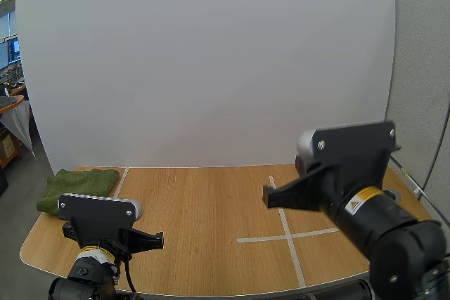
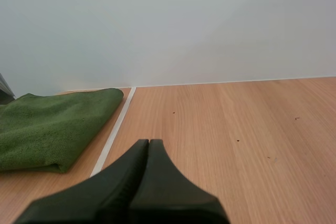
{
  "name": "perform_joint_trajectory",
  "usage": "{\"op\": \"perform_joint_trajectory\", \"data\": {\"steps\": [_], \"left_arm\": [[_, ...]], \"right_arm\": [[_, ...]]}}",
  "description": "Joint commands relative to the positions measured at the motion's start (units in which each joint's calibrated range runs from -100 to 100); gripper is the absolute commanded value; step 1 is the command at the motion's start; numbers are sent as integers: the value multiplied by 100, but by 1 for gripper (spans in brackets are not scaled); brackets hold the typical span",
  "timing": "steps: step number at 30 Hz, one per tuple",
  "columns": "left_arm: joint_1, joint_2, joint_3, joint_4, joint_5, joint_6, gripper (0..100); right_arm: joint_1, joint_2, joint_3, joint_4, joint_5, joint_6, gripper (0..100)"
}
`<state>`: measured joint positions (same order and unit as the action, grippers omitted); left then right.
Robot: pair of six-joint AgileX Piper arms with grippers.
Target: Fold the towel
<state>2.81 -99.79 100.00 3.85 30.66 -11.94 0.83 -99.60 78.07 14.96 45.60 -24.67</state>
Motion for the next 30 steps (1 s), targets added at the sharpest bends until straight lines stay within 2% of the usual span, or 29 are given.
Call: {"op": "perform_joint_trajectory", "data": {"steps": [1, 3, 8, 14, 20, 30], "left_arm": [[-16, -21, 0, 72, -116, -58, 0], [-16, -21, 0, 72, -116, -58, 0], [-16, -21, 0, 72, -116, -58, 0], [-16, -21, 0, 72, -116, -58, 0], [-16, -21, 0, 72, -116, -58, 0], [-16, -21, 0, 72, -116, -58, 0]], "right_arm": [[-141, -40, 1239, -23, -1974, -25, 0], [-143, -40, 1616, -23, -2348, -25, 0], [-143, -40, 2193, -166, -2401, -25, 0], [-143, -40, 2193, -692, -2086, -25, 0], [-143, -40, 2193, -675, -1348, -25, 0], [-143, -40, 2193, -675, -1331, -25, 0]]}}
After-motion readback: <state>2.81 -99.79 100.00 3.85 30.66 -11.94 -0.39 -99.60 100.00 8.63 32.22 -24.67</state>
